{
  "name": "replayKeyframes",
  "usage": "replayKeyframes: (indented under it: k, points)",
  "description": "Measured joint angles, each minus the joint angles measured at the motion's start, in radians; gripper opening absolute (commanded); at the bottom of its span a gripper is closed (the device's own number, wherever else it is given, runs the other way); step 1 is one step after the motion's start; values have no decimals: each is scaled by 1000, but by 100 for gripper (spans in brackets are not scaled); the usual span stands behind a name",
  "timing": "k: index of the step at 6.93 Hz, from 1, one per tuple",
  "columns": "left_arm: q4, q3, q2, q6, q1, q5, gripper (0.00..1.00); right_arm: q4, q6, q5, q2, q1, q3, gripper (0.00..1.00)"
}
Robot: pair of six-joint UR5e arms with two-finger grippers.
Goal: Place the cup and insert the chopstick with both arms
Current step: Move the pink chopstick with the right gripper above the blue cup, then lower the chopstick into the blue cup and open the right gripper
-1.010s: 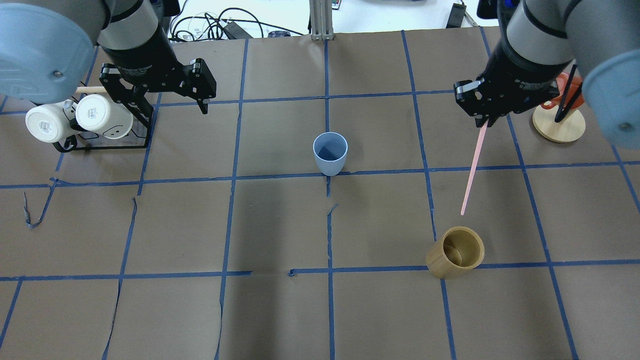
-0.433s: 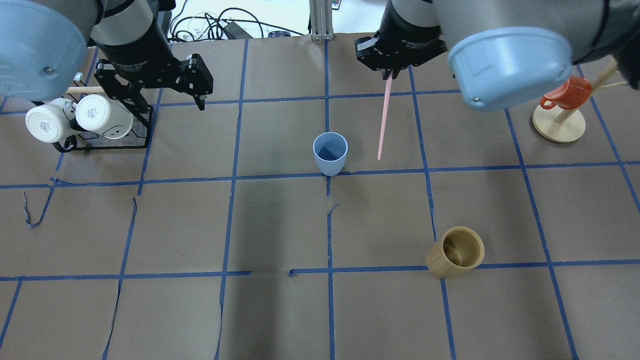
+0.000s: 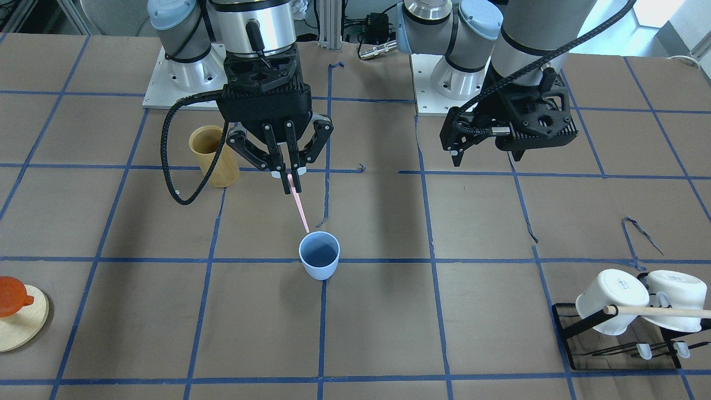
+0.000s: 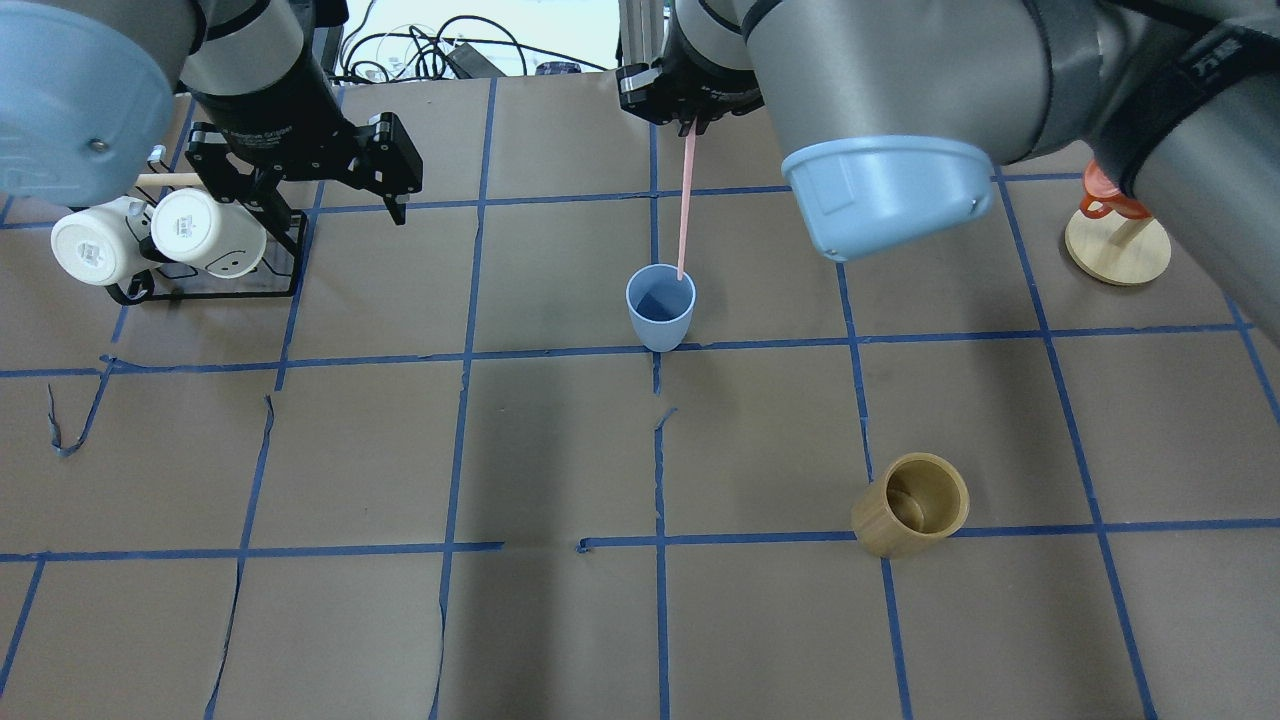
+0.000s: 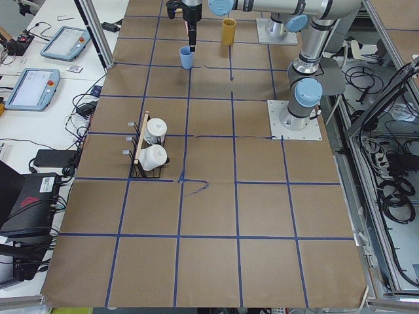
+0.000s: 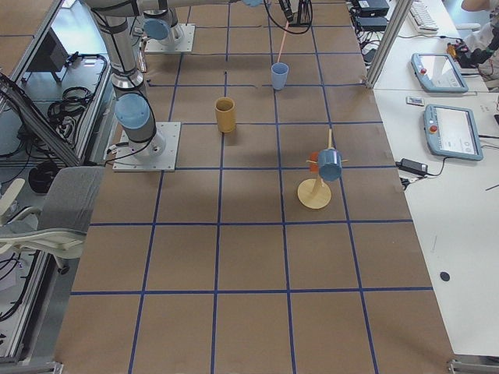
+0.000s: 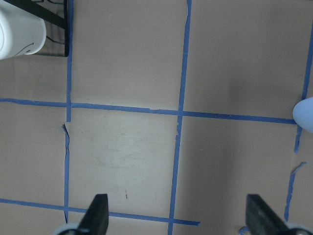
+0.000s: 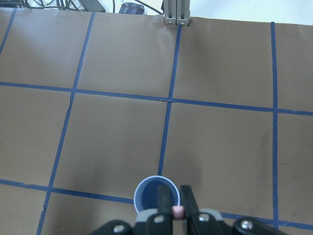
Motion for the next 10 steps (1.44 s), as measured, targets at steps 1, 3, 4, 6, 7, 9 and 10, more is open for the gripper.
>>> replayKeyframes:
  k: [1,3,4,6,7,9,10]
  points:
    - [11,-3,0,0,1,-3,100,-33,4,0,13,3,14,0]
    - [18,-8,6,0,2,-8,100,-63,20,-1,22,6,43,0]
    - [16,-9,9,0,1,-3,100,-66,28,0,24,6,51,0]
    - [9,-11,15,0,1,0,100,-78,33,2,31,6,56,0]
    - [9,-11,16,0,1,-2,100,-88,35,2,36,6,60,3]
    - [9,-11,18,-2,1,-6,100,-159,35,2,40,6,102,66]
    - [10,-11,19,-6,1,-9,100,-213,35,2,39,6,130,91]
